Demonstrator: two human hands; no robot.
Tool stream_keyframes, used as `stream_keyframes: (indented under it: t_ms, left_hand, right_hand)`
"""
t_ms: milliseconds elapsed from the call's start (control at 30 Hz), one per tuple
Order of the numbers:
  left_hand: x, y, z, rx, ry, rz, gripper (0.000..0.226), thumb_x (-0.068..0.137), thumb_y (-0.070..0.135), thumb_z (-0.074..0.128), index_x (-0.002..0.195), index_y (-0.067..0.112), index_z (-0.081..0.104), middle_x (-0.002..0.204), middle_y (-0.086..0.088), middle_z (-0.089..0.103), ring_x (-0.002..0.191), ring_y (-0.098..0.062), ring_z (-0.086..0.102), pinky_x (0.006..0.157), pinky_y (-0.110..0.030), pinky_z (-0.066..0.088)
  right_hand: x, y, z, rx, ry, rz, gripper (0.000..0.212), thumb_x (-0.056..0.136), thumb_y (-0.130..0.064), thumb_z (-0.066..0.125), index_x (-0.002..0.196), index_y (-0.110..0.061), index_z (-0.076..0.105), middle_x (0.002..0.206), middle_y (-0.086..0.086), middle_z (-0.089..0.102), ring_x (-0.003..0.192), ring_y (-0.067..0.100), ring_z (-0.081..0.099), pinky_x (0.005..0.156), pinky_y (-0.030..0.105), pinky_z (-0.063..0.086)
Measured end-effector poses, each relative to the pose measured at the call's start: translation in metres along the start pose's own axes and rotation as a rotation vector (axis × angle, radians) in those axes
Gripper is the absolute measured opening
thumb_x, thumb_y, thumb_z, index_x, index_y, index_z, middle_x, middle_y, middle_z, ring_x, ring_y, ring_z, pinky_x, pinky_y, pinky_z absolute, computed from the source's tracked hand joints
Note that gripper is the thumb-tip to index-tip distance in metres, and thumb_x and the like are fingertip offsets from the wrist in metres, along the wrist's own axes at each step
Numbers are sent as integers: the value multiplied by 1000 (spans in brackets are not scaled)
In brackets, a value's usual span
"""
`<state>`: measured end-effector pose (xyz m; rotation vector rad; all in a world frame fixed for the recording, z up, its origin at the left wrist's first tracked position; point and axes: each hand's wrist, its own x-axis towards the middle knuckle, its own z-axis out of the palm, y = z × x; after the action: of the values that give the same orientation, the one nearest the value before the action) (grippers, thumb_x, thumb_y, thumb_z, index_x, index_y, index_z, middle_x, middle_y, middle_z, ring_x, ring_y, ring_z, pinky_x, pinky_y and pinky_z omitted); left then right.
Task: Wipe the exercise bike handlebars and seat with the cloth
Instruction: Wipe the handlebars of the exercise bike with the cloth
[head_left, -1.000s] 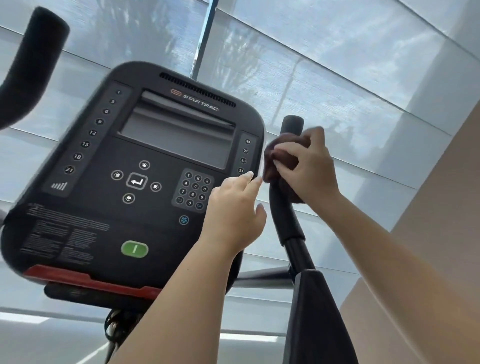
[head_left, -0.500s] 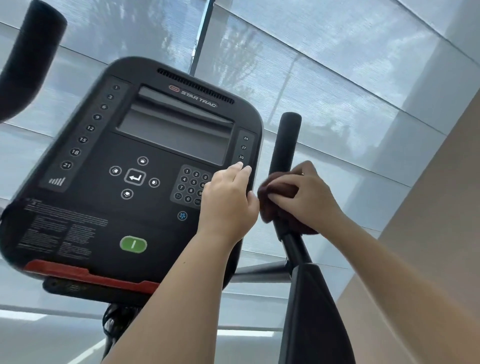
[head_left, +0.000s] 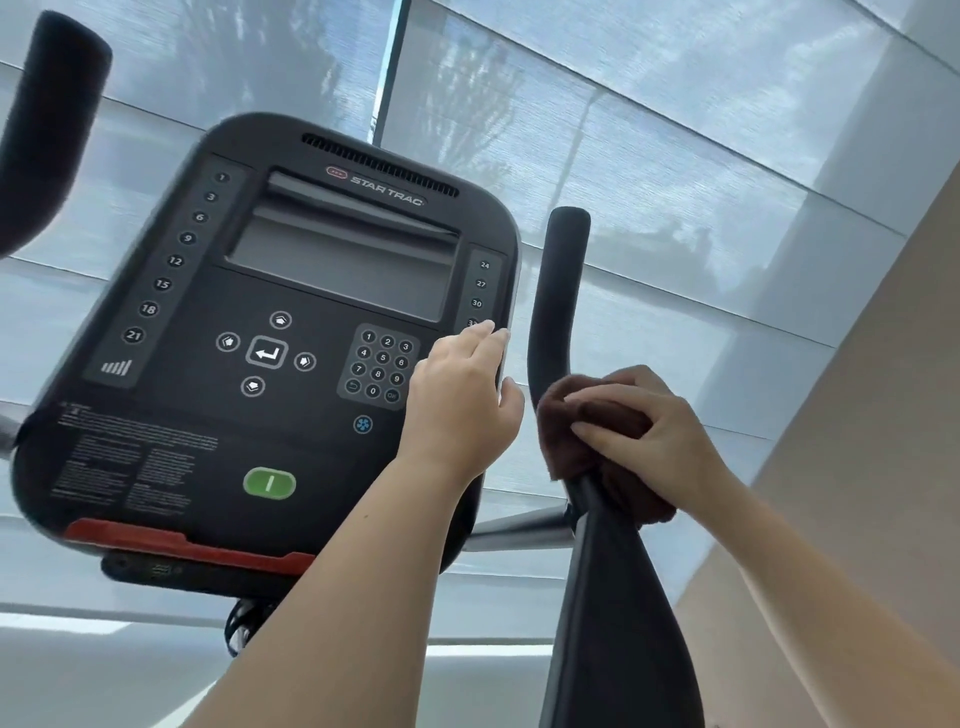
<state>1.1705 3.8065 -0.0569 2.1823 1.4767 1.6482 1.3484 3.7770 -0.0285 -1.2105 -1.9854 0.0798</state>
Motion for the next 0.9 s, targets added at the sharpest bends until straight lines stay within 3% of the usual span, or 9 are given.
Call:
stream_keyframes:
  t_ms: [100,267,367,533,667,767,833,900]
  left_hand:
    - [1,4,0,10,-18,24,46,85,15,52,131,11,46,140,-5,44,125,-23,37,102,-37,30]
    - [1,16,-1,-6,-31,70,45,85,15,55,129,10,48,138,-4,47,124,-24,39,102,-40,33]
    - [1,21,-3,13,-25,89,44,85,14,55,128,10,49,137,-3,47,124,-24,39,101,-41,34]
    - [3,30,-8,112,-48,187,44,84,13,56,128,10,50,137,-5,48,123,-25,41,101,-36,31]
    - [6,56,-17,129,-26,239,42,85,12,56,127,10,51,135,-4,49,121,-23,42,98,-20,23]
    - [3,75,-24,137,-33,191,41,87,16,55,128,14,50,136,1,47,123,-18,40,99,-19,23]
    - [-10,84,-30,133,-83,140,42,87,20,56,128,16,49,134,3,48,122,-12,40,99,-15,26]
    - [-30,88,-35,122,-169,89,45,85,26,58,128,19,48,128,7,51,115,0,40,90,0,24]
  right_hand:
    - [-26,5,-4,68,20,-24,25,68,-23,76,85,-41,71,97,-7,58,96,1,56,85,6,37]
    - [21,0,13,65,128,52,20,76,-14,72,92,-26,71,99,4,54,91,-4,51,89,13,40]
    - [23,4,8,98,66,71,20,76,-14,72,90,-28,69,100,6,55,90,-1,52,85,10,39]
    - [-46,15,-9,300,-58,-9,21,67,-27,74,82,-42,71,91,-10,60,91,0,58,79,6,39]
    - [-27,22,3,304,85,-46,28,72,-16,75,84,-41,70,95,-3,57,92,-6,55,81,3,36]
    - [2,28,13,357,211,21,25,77,-15,72,89,-37,66,104,8,56,89,-5,53,82,2,36]
    - [4,36,16,465,199,115,23,77,-16,72,86,-36,64,109,12,59,92,4,57,89,15,42]
    - [-17,39,16,564,160,105,22,75,-16,74,83,-35,67,106,7,63,97,11,60,93,28,46]
